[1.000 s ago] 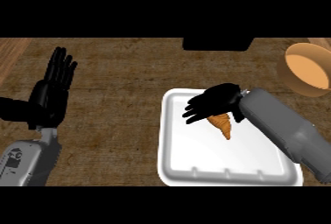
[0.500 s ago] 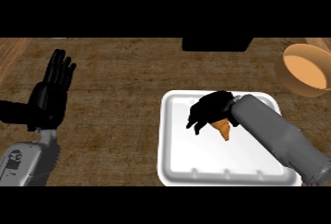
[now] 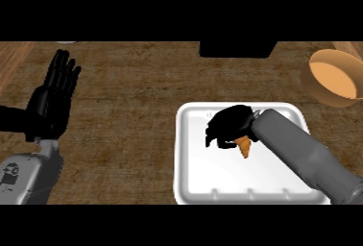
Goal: Pick the croissant from the tray and place it in the pot
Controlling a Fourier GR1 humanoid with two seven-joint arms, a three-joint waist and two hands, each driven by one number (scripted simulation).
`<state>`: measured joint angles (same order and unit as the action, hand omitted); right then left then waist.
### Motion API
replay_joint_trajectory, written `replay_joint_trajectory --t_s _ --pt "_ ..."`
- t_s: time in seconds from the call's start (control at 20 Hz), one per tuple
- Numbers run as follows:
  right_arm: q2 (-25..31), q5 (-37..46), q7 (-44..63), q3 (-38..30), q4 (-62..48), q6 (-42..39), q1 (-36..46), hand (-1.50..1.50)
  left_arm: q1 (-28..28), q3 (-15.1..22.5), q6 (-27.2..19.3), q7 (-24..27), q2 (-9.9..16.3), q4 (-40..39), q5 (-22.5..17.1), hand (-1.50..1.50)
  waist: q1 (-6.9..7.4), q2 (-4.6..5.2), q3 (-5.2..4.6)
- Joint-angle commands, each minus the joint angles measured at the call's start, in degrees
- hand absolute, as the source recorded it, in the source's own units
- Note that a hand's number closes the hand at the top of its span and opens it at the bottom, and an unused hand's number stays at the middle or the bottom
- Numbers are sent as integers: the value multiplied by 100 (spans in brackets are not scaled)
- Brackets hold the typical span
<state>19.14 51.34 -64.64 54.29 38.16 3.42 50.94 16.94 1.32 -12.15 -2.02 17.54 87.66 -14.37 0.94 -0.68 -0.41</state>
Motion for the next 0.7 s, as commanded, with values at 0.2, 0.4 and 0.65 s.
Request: replay_joint_trajectory --t_s 0.2,0.4,0.65 --pt "228 -313 -908 -562 326 524 -145 150 40 -316 278 180 84 -317 -147 0 -56 87 41" --pt "-385 -1024 2446 -1591 287 -139 -345 150 -210 -237 -1 116 22 -199 21 0 -373 -68 26" --pt "-771 -1456 4580 -2472 356 249 -454 150 -303 -383 -74 125 78 -170 2 0 -599 -191 15"
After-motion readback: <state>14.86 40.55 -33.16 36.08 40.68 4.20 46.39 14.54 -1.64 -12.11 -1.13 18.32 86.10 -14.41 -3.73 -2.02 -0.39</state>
